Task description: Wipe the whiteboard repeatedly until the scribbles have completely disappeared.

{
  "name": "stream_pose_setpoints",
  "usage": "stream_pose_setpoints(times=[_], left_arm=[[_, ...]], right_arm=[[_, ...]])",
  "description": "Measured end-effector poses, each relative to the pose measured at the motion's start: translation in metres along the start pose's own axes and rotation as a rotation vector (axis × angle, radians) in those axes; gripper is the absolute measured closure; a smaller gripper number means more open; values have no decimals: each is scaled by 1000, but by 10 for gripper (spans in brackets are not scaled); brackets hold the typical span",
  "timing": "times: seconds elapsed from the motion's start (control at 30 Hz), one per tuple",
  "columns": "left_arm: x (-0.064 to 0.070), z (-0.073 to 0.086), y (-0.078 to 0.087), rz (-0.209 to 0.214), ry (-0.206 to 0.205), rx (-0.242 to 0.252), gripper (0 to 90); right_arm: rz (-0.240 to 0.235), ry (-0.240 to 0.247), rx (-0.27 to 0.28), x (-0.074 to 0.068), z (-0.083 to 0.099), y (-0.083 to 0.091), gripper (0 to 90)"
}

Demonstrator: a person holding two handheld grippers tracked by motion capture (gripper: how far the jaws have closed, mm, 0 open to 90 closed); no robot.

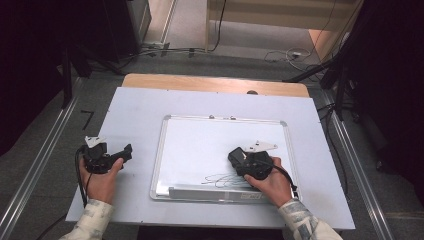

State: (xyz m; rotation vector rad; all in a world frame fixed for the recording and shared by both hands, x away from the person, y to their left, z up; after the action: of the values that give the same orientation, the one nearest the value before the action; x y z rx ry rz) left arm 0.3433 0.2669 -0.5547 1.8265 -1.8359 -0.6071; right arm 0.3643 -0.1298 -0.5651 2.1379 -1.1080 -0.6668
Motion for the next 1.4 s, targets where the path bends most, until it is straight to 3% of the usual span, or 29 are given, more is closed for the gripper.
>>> stream_pose_setpoints(times=[0.47,1.4], left_arm=[[0,0,0,-1,2,2,98],[1,0,-1,2,0,-1,98]], right_arm=[[-19,27,0,-22,-3,-8,387],[-43,66,-8,-49,-7,-18,388]])
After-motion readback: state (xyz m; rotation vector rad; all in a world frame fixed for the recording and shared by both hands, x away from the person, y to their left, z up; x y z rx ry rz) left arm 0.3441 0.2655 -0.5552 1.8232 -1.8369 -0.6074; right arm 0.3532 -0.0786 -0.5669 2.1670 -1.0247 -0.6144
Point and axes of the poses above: each handheld gripper's, and its own axes: y roughly backward along the jaws, z roughly out of its underside, x roughly to its right, the point moved 10 cm from there along -y, roughly forward along the jaws, and after that the axes turned 11 degrees about -y, right-handed, at the moved point
